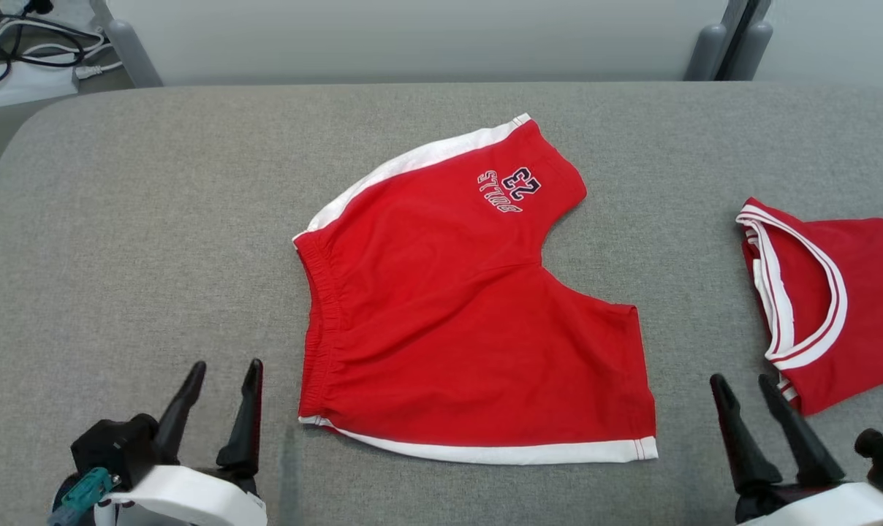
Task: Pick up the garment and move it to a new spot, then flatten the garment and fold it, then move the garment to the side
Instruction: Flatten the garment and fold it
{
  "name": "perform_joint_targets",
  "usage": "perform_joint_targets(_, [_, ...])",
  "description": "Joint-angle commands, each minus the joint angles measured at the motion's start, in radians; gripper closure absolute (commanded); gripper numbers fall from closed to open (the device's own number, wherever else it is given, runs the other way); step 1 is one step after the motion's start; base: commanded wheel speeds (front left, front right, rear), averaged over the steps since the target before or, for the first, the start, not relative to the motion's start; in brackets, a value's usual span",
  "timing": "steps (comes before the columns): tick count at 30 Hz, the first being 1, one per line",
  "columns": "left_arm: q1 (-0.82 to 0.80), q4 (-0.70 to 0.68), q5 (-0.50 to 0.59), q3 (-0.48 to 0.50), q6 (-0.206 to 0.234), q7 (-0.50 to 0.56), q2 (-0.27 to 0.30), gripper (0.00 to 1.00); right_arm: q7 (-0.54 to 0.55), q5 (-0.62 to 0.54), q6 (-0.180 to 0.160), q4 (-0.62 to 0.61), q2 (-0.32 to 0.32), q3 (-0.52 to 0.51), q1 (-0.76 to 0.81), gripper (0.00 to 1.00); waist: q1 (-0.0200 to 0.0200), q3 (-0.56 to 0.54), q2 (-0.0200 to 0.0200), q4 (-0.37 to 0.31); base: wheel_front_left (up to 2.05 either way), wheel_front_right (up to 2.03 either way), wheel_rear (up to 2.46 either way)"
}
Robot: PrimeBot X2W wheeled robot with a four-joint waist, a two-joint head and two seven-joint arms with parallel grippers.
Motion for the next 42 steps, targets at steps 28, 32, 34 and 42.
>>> perform_joint_targets(28, [0.065, -0.041, 0.140, 0.160, 0.043, -0.028, 0.139, 0.00, -0.225, -0.406, 0.000, 0.079, -0.030, -0.038, 0.040, 0.00, 0.0000, -0.168, -0.0001, 0.025, 0.00, 0.00, 0.00])
perform_joint_targets(32, [0.072, -0.033, 0.146, 0.180, 0.013, -0.028, 0.149, 0.00, -0.226, -0.403, 0.000, 0.083, -0.019, -0.036, 0.051, 0.00, 0.0000, -0.165, -0.0001, 0.025, 0.00, 0.00, 0.00])
perform_joint_targets(34, [0.073, -0.028, 0.145, 0.182, -0.008, -0.028, 0.150, 0.00, -0.226, -0.401, 0.000, 0.083, -0.016, -0.031, 0.049, 0.00, 0.0000, -0.162, -0.0001, 0.022, 0.00, 0.00, 0.00])
perform_joint_targets(42, [0.075, -0.017, 0.156, 0.193, -0.024, -0.029, 0.129, 0.00, -0.227, -0.393, 0.000, 0.087, -0.015, -0.024, 0.039, 0.00, 0.0000, -0.157, -0.0001, 0.026, 0.00, 0.00, 0.00])
